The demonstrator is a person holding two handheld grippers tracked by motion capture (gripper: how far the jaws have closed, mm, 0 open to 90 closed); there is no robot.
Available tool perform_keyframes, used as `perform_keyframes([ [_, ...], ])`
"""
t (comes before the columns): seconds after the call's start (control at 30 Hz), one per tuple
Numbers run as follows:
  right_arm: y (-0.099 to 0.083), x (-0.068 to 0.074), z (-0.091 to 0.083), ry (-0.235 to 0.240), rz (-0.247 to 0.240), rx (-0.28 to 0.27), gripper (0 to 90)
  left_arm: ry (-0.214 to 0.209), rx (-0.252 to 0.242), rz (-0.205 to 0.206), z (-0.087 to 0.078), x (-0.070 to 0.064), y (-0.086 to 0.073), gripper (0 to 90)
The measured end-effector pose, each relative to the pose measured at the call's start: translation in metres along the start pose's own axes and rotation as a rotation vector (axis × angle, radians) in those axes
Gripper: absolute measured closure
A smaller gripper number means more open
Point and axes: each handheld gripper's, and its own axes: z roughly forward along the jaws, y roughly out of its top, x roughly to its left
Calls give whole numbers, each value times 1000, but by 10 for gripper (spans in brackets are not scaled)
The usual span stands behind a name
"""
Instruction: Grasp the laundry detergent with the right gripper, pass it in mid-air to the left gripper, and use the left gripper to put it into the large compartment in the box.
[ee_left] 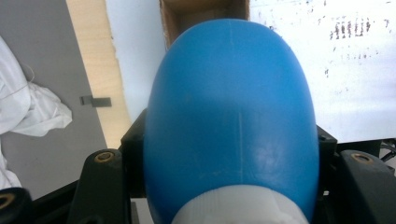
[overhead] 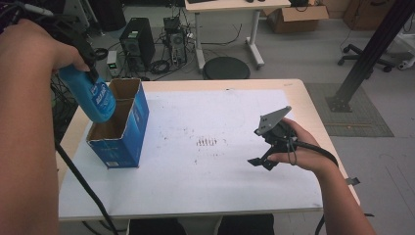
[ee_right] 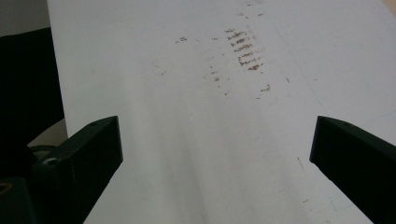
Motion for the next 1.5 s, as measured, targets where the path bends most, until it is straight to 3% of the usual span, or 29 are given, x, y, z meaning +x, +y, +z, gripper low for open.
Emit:
perform_keyframes([
  [0.7,0,3,9,18,3,-2,26,-5,38,5,47,3,11,390],
  [1.5,-2,3,12,34,5,-6,26,-8,65,11,86,0,15,390],
])
